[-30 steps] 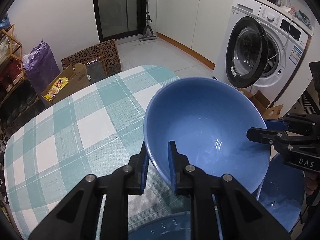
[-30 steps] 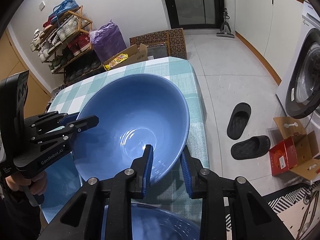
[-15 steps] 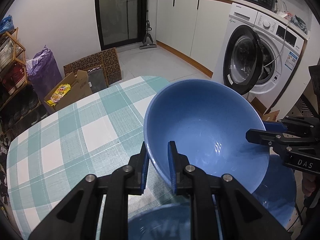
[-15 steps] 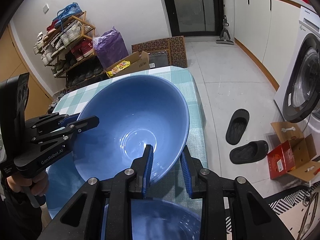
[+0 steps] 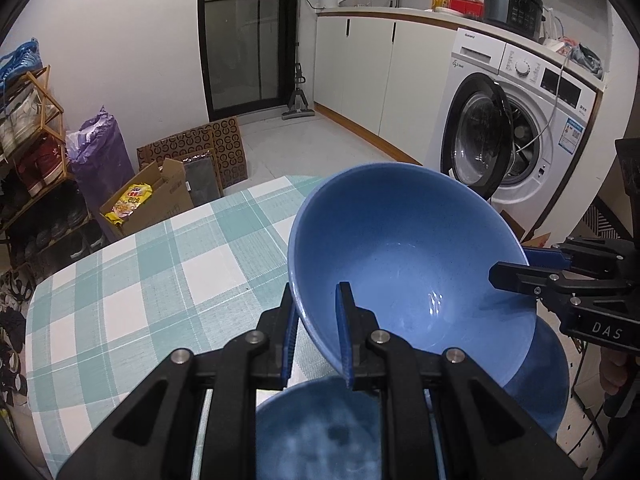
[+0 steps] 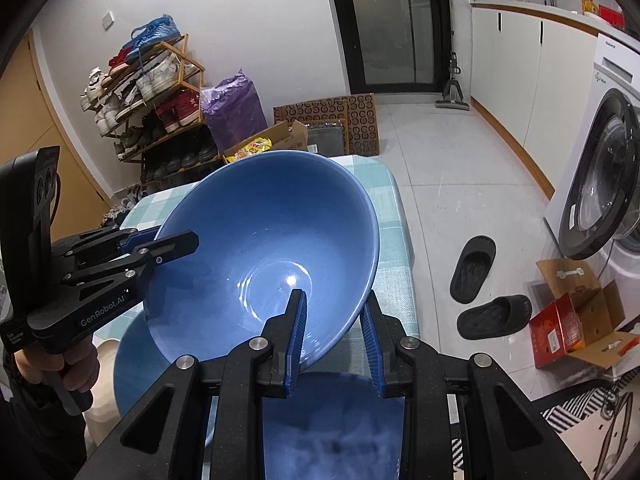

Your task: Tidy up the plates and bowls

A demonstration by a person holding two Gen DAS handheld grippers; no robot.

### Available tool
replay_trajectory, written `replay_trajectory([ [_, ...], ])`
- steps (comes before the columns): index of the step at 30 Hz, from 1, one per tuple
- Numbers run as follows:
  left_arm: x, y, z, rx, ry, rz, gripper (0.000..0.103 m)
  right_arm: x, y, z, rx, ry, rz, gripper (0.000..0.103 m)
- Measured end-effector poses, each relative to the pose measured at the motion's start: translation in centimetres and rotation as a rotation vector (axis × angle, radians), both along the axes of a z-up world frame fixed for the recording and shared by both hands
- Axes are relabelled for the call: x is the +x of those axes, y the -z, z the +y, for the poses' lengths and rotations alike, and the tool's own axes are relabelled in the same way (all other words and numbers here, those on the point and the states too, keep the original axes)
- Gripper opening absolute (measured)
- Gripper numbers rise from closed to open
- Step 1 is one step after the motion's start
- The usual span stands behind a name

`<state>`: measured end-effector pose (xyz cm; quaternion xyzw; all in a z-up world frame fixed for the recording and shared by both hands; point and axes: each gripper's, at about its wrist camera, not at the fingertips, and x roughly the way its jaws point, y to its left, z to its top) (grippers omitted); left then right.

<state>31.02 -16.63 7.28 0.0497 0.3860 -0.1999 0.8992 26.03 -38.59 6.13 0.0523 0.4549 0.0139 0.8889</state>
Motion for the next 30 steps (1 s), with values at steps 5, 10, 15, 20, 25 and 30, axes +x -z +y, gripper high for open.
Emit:
replay_trajectory([
  [5, -1.3, -0.8, 0.5, -0.006, -0.006, -0.023, 0.016, -1.3, -1.2, 0.9, -0.006, -0.010, -0.022, 0.028],
  [10, -2.8, -1.5, 1.2, -0.013, -0.014, -0.043, 0.016, -2.7, -2.3, 1.9, -0.011, -0.023, -0.036, 0.028],
  [15, -4.2, -1.9, 2.2, -0.019, -0.029, -0.057, 0.016, -3.9, -3.0, 3.0, -0.014, -0.043, -0.050, 0.028],
  [20, -5.6, -2.0, 3.5, -0.028, -0.047, -0.068, 0.016, -4.9, -3.6, 4.5, -0.023, -0.065, -0.064, 0.028],
  [25, -6.9, -2.0, 4.7, -0.037, -0.066, -0.076, 0.016, -6.1, -3.8, 6.2, -0.030, -0.090, -0.072, 0.028],
  [30, -8.1, -2.0, 5.7, -0.037, -0.085, -0.085, 0.016, -6.9, -3.7, 7.8, -0.030, -0.110, -0.075, 0.028],
])
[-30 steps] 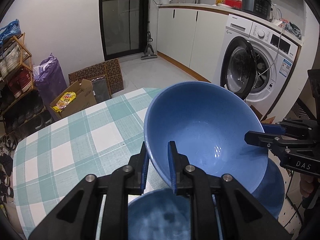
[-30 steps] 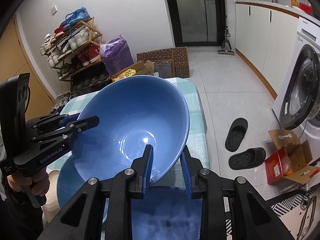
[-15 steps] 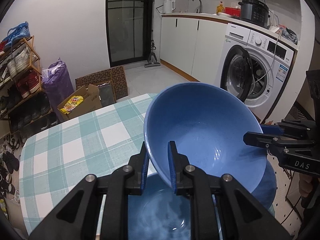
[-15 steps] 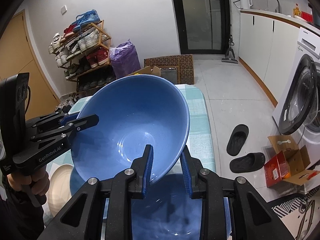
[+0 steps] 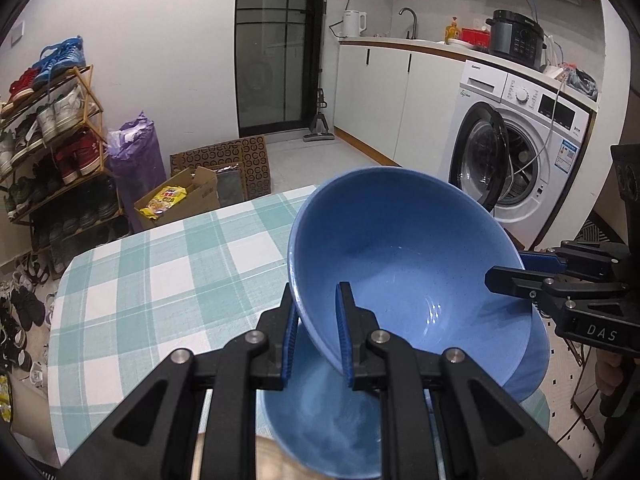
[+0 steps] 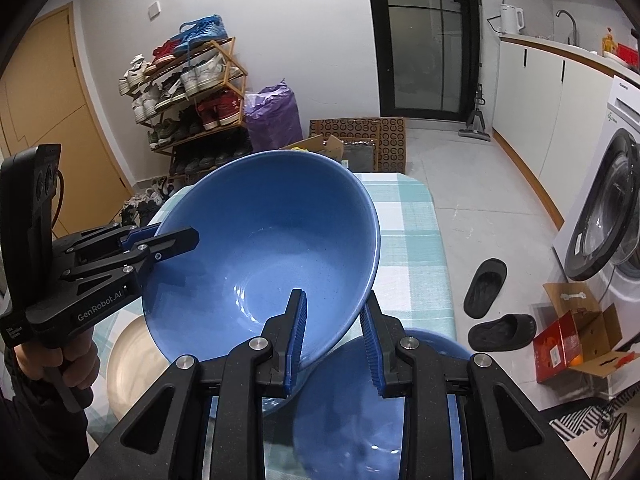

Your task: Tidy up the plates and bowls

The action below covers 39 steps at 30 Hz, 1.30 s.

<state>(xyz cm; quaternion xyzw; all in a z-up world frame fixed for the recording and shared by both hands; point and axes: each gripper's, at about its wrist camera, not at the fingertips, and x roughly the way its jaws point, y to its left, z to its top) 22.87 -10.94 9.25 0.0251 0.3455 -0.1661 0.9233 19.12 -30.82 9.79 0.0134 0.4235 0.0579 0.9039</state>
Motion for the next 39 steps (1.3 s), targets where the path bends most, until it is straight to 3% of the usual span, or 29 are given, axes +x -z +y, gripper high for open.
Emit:
replay_trajectory([
  [20, -3.0, 0.8, 3.0, 0.005, -0.048, -0.003, 0.016, -1.8, 0.5, 3.7, 0.000, -0.062, 0.000, 0.028],
  [39, -3.5, 3.6, 3.1, 0.031, -0.058, 0.058, 0.017, -1.9, 3.5, 4.5, -0.004, -0.083, 0.070, 0.028],
])
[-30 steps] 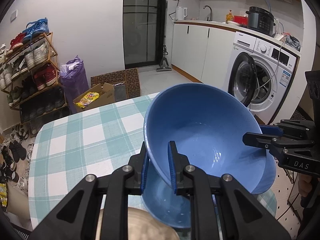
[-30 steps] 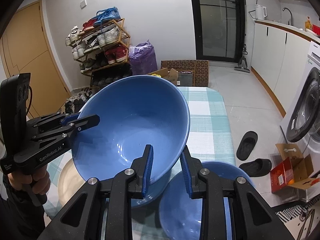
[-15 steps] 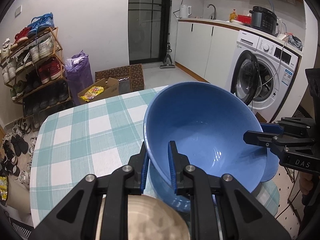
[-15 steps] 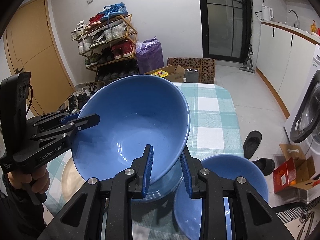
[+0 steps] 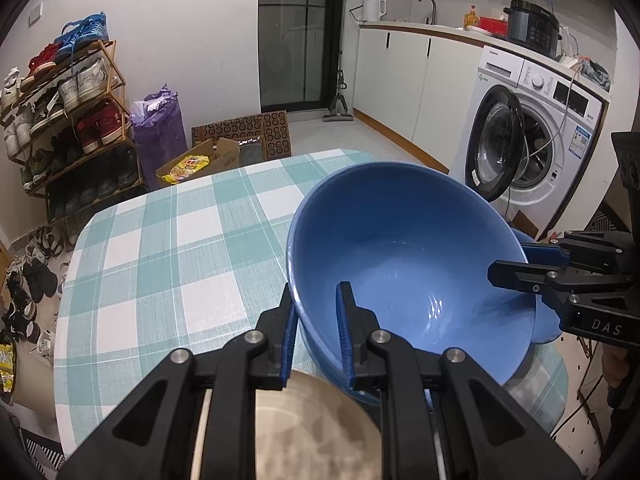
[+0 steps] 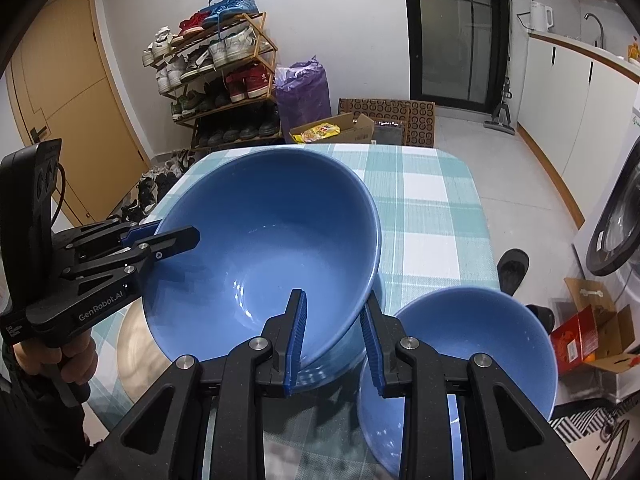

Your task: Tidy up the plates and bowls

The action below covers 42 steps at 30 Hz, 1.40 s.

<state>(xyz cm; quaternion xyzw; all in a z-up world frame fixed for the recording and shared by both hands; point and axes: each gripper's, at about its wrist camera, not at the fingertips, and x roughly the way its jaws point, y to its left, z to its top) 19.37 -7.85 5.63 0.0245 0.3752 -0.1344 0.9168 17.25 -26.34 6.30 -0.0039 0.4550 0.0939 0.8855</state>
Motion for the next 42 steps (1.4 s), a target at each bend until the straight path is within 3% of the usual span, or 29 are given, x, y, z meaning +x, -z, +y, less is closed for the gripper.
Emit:
replay_trajectory([
  [15, 0.4, 2.4, -0.7, 0.055, -0.003, 0.045, 0.017, -0.1, 2.1, 0.1, -0.012, 0.008, 0.033, 0.028],
  [35, 0.7, 4.3, -1.4, 0.138, -0.003, 0.066, 0.018, 0.0, 4.3, 1.4, -0.149, 0.006, 0.049, 0.028],
  [42, 0.9, 4.9, -1.3, 0.153, 0.002, 0.086, 0.024, 0.1, 4.6, 1.6, -0.158, 0.005, 0.051, 0.031],
])
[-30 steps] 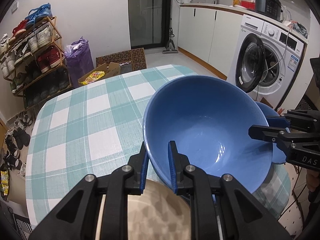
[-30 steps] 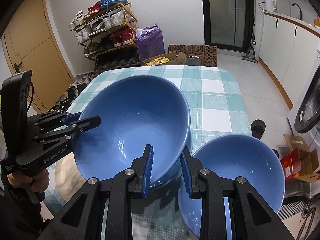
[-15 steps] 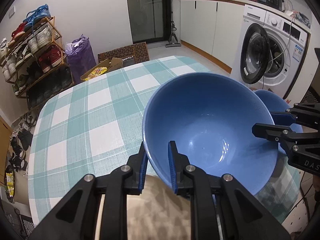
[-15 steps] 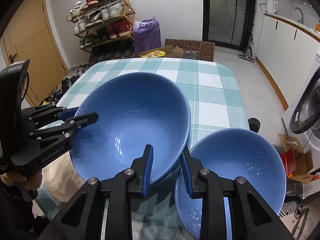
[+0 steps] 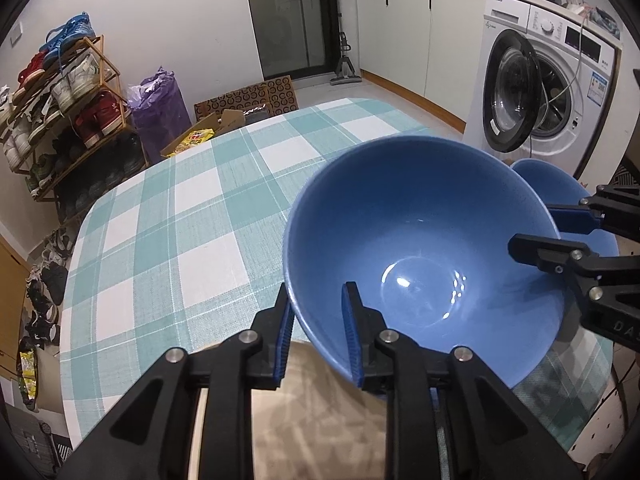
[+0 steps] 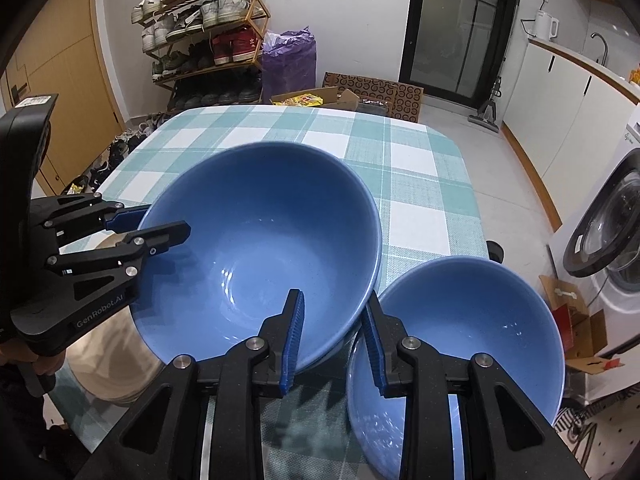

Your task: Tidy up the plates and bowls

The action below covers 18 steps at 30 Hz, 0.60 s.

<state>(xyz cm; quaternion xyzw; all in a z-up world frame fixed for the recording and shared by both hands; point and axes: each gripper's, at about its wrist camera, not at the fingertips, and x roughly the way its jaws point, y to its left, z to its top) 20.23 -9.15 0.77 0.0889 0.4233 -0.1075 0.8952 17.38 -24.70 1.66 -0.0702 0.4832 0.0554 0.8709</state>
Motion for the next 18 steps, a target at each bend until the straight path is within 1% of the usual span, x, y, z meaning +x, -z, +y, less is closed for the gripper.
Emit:
replay_trajectory([
  [3, 0.0, 0.1, 0.0, 0.004, 0.007, 0.006, 0.027, -0.1, -0.2, -0.1, 0.012, 0.003, -0.008, 0.034],
  [7, 0.0, 0.2, 0.1, 0.002, 0.008, 0.006, 0.029, -0.2, 0.0, -0.6, 0.032, 0.001, -0.007, 0.034],
  [10, 0.1, 0.3, 0.1, 0.012, 0.006, 0.007, 0.034, -0.3, 0.3, -0.8, 0.034, -0.011, 0.001, 0.035],
  [13, 0.0, 0.3, 0.3, 0.001, 0.004, 0.010, 0.038, -0.7, 0.3, -1.0, 0.030, -0.009, -0.009, 0.037],
  [15, -0.2, 0.0, 0.5, -0.005, 0.001, 0.002, 0.041, -1.1, -0.3, -1.5, 0.042, 0.003, -0.032, 0.042],
  [17, -0.3, -0.3, 0.5, -0.009, -0.001, -0.003, 0.043, -1.4, -0.9, -2.1, 0.064, 0.014, -0.049, 0.046],
  [18, -0.3, -0.5, 0.5, -0.013, -0.002, -0.005, 0.047, -1.6, -1.2, -2.4, 0.075, 0.020, -0.060, 0.049],
])
